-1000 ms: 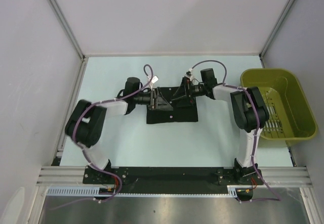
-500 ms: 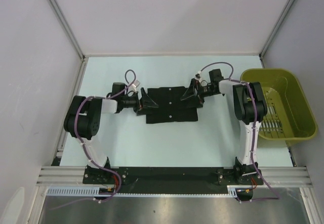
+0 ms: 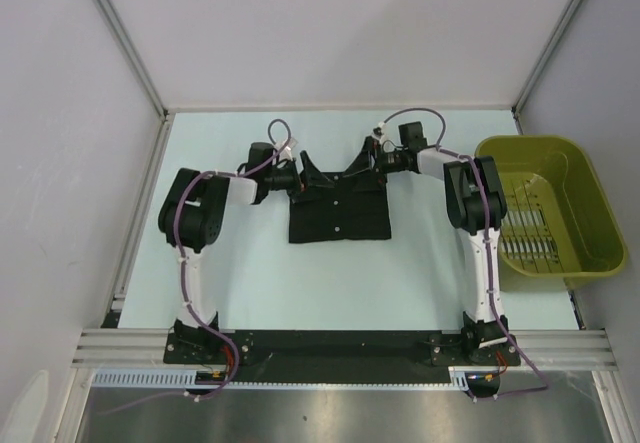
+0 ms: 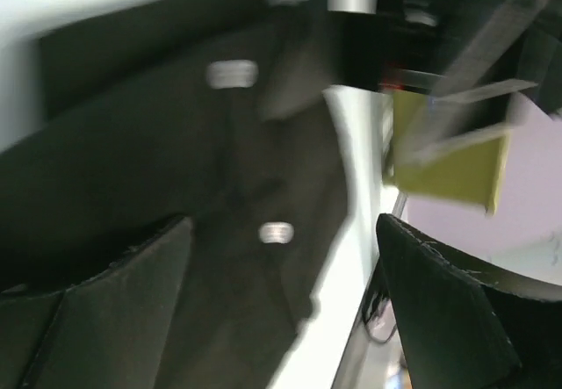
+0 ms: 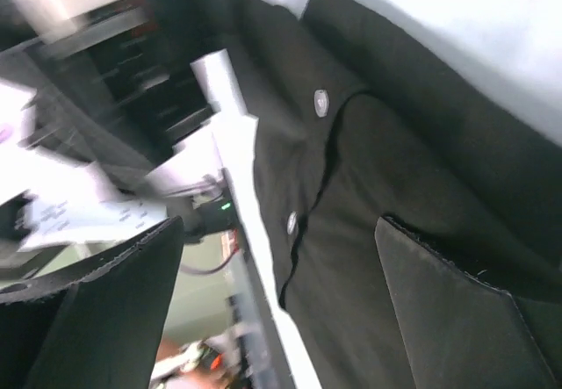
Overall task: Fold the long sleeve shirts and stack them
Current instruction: Fold the shirt
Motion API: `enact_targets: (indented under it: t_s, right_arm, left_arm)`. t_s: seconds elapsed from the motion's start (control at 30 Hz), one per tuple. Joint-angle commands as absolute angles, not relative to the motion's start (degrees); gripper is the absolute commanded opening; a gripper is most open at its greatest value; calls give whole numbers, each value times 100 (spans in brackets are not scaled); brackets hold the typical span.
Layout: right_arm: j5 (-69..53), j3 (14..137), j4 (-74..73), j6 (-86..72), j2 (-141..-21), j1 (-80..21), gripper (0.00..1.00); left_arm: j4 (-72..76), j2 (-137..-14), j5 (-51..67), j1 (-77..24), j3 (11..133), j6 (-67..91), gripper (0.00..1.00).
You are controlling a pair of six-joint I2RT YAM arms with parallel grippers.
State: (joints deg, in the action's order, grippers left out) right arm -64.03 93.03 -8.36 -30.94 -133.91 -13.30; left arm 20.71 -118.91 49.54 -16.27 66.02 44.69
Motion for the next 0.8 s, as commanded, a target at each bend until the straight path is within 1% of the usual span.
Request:
enact_targets:
  t_s: [0.0, 0.1, 0.23, 0.27, 0.3, 0.33, 0.4, 0.47, 0.5, 0.53, 0.57, 0.6, 0.63, 0.67, 0.7, 0.73, 0.77]
  right_arm:
    - [-5661, 9738, -1624, -2348, -13939, -967, 98]
    - [-5423, 9730, -1881, -2171, -13922, -818, 97]
    - [-5440, 9782, -2030, -2057, -13712, -703, 95]
    - [-5458, 9826, -2100, -1944, -13659, -703, 95]
    - [-5519, 9896, -2240, -1890, -13536, -738, 94]
    - [-5641, 10079, -2328, -1846, -13483, -764, 92]
    - [-5748, 10107, -2199, -1898, -13316, -922, 92]
    - [-5827, 10098, -2066, -1934, -13149, -1063, 89]
    - [-5766, 10203, -2283, -1629, -13148, -1116, 88]
    - [-5548, 10500, -2477, -1435, -13201, -1203, 83]
    - [-5433, 10712, -2705, -1233, -13236, -1230, 80]
    - [-5205, 10870, -3099, -856, -13254, -1257, 75]
    - [-5073, 11003, -3242, -722, -13280, -1257, 73]
    - [-4941, 11213, -3356, -608, -13280, -1248, 70]
    - [-4739, 11293, -3558, -502, -13289, -1248, 66]
    - [-4633, 11390, -3655, -310, -13289, -1257, 64]
    - [-4519, 11469, -3735, -238, -13298, -1266, 63]
  left_arm:
    - [1653, -12190, 4070, -1170, 6531, 4667, 94]
    - [1468, -12085, 4060, -1020, 6198, 4658, 94]
    - [1861, -11646, 4288, -870, 5547, 4755, 93]
    - [2055, -11559, 4489, -844, 5346, 4755, 91]
    - [2300, -11349, 4865, -852, 5326, 4668, 90]
    - [2233, -11225, 5026, -896, 5370, 4519, 90]
    - [2154, -10883, 5176, -1027, 5493, 4097, 90]
    - [2066, -10802, 5291, -1116, 5737, 3956, 89]
    - [1561, -10802, 5274, -1168, 5878, 3755, 88]
    - [1182, -10758, 5186, -1195, 6054, 3048, 86]
    - [769, -10714, 5090, -1213, 6421, 2580, 85]
    - [-262, -10653, 4958, -1282, 6616, 2018, 84]
    - [-864, -10522, 4583, -1344, 6853, 647, 81]
    - [-1357, -10399, 4362, -1440, 7116, -11, 80]
    - [-1963, -10241, 4124, -1650, 7110, -740, 78]
    - [-2099, -9796, 3826, -1792, 7006, -1930, 75]
    - [-2127, -9591, 3336, -1932, 6631, -2447, 73]
